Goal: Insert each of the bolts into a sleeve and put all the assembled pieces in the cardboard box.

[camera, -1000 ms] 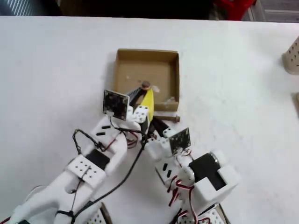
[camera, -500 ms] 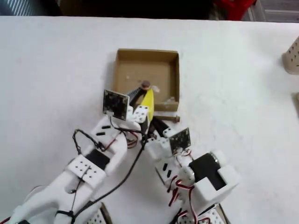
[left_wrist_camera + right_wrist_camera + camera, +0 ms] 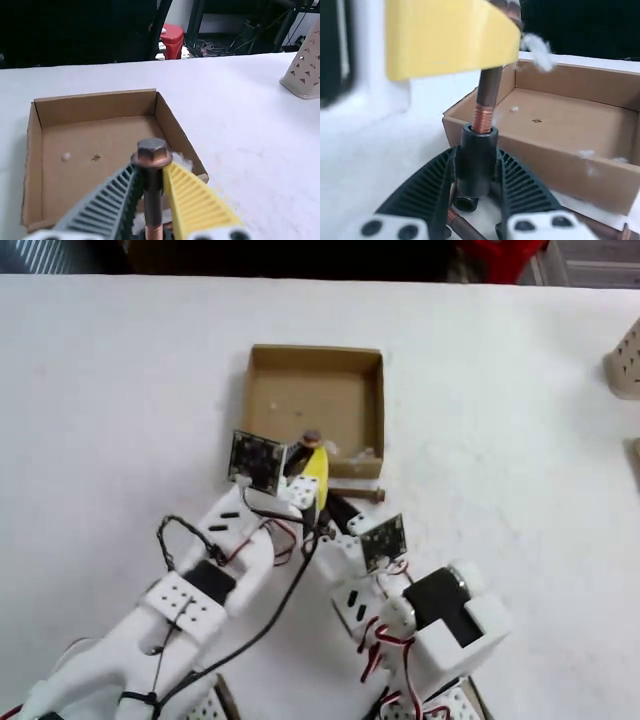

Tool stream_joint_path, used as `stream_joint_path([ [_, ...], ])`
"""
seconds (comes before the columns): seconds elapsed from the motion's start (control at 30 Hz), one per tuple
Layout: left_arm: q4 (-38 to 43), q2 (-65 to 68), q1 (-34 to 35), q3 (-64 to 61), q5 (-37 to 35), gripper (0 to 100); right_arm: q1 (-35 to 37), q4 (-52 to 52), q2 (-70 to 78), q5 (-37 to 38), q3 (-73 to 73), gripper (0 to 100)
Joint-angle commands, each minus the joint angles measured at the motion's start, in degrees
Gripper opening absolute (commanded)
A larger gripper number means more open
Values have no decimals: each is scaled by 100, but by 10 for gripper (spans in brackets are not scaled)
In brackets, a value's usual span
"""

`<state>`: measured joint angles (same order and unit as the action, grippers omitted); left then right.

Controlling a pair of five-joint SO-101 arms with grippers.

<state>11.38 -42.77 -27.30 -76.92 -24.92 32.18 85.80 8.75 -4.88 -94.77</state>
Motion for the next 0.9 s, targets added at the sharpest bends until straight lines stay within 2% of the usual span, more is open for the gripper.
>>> stream_joint_path([
  [0.0, -97, 4, -57, 167, 53, 24, -40, 40, -13, 0, -44, 18],
  [0.23, -369, 4, 13, 105, 97, 24, -145, 40, -22, 0, -44, 18],
  [0.43, -862, 4, -31, 97, 677, 24, -338, 40, -57, 0, 62, 18],
  [0.63, -1442, 4, 4, 97, 879, 24, -356, 40, -57, 0, 79, 18],
  [0.77, -1486, 4, 31, 123, 870, 28, -356, 40, -57, 0, 79, 18],
  [0.87, -1512, 13, 31, 105, 870, 79, -356, 40, -57, 0, 79, 18],
])
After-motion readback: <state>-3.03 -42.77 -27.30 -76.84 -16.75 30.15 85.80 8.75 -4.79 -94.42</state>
